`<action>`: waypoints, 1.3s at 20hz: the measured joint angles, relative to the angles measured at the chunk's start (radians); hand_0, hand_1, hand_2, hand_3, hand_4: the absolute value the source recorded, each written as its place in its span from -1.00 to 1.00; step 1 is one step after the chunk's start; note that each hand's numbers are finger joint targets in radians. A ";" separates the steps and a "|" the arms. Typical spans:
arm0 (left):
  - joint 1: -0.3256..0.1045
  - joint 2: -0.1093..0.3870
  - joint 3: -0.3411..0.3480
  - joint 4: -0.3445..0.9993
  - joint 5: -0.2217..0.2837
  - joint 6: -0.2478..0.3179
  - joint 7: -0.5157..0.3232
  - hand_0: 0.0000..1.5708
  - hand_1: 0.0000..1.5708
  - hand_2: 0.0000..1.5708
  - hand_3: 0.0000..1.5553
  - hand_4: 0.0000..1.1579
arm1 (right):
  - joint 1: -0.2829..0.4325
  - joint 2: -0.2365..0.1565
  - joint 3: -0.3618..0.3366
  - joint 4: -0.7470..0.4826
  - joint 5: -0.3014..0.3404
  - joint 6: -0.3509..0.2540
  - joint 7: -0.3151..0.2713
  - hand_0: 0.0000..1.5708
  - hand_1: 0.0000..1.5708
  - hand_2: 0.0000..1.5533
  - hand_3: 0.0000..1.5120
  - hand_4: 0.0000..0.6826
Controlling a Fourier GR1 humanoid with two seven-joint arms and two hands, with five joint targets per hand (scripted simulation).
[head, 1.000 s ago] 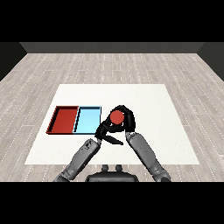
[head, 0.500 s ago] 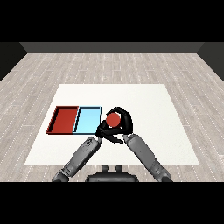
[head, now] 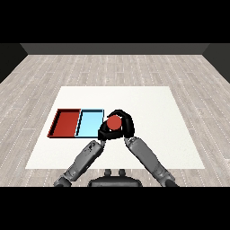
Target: Pick the red can and put it in the red box
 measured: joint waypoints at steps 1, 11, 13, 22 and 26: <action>-0.005 0.002 0.000 0.003 0.000 0.012 0.011 1.00 1.00 1.00 0.92 0.95 | 0.010 0.001 -0.003 0.003 -0.006 0.005 -0.017 1.00 1.00 0.89 0.85 0.83; -0.007 0.003 -0.008 0.005 0.020 0.073 -0.020 1.00 1.00 1.00 0.92 0.95 | 0.001 -0.002 0.007 -0.013 0.005 -0.018 0.032 1.00 1.00 0.88 0.84 0.84; -0.005 -0.001 0.003 0.013 0.008 0.062 -0.017 1.00 1.00 1.00 0.92 0.95 | 0.011 0.003 -0.006 -0.010 0.000 -0.001 0.015 0.81 0.81 0.74 0.69 -0.50; -0.007 -0.003 -0.015 0.014 -0.002 0.101 -0.002 1.00 1.00 1.00 0.92 0.95 | 0.019 0.002 -0.005 0.001 0.096 0.058 0.111 -1.00 -1.00 -1.00 -1.00 -1.00; -0.001 0.001 -0.016 0.015 -0.019 0.111 -0.006 1.00 1.00 1.00 0.93 0.96 | 0.016 0.005 0.001 0.025 0.103 0.033 0.087 -1.00 -1.00 -1.00 -1.00 -1.00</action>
